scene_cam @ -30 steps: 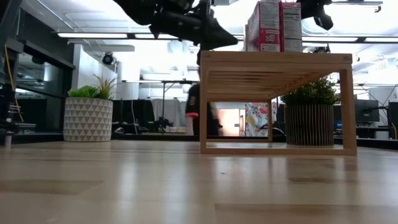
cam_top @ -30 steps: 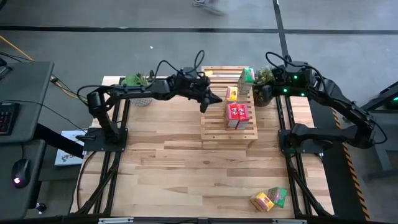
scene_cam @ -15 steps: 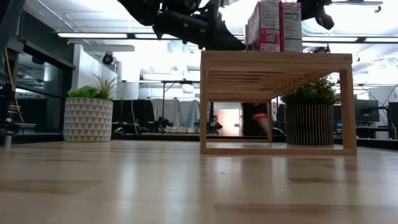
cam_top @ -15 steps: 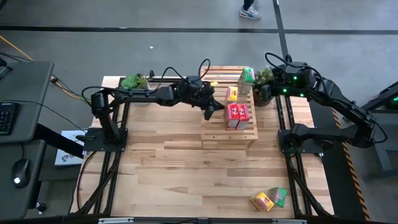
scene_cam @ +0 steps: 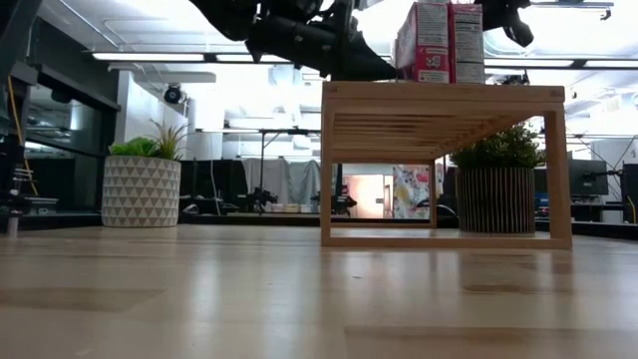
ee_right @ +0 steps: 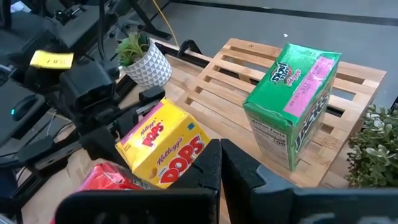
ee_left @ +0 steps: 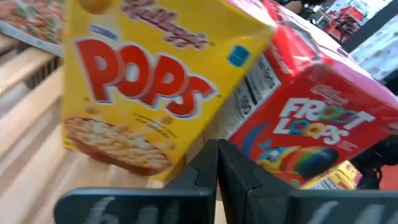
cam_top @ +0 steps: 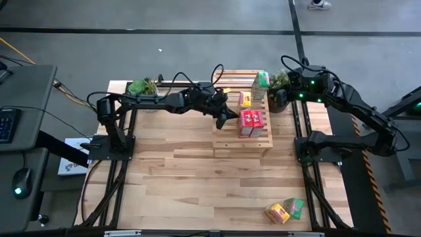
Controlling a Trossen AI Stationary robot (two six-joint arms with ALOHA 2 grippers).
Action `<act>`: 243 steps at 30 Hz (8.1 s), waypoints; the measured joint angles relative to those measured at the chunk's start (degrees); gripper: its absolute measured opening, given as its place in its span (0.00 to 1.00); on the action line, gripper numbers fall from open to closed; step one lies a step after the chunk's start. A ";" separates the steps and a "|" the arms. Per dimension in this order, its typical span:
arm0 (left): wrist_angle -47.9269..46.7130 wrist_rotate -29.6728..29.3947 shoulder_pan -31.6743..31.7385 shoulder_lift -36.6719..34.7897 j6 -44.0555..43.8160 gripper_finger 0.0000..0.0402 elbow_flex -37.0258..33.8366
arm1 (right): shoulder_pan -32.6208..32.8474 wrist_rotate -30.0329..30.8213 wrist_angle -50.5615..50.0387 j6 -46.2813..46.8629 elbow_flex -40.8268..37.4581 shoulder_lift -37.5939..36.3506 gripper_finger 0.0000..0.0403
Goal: Stack cereal on shelf
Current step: Put the top green cereal box on the shelf, then put the green cereal on the shelf
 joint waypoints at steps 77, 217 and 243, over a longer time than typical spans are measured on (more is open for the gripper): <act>-7.68 -16.31 12.32 -34.28 -4.89 0.00 -17.14 | 19.51 -10.49 -43.33 42.32 -0.02 -8.90 0.84; -7.20 -0.22 21.99 -34.23 -3.70 0.00 -17.05 | 5.76 17.52 -34.30 1.04 60.85 42.24 0.48; -6.80 -9.80 22.13 -34.23 -6.43 0.00 -17.05 | -4.69 6.06 -42.44 -0.78 60.83 52.76 0.48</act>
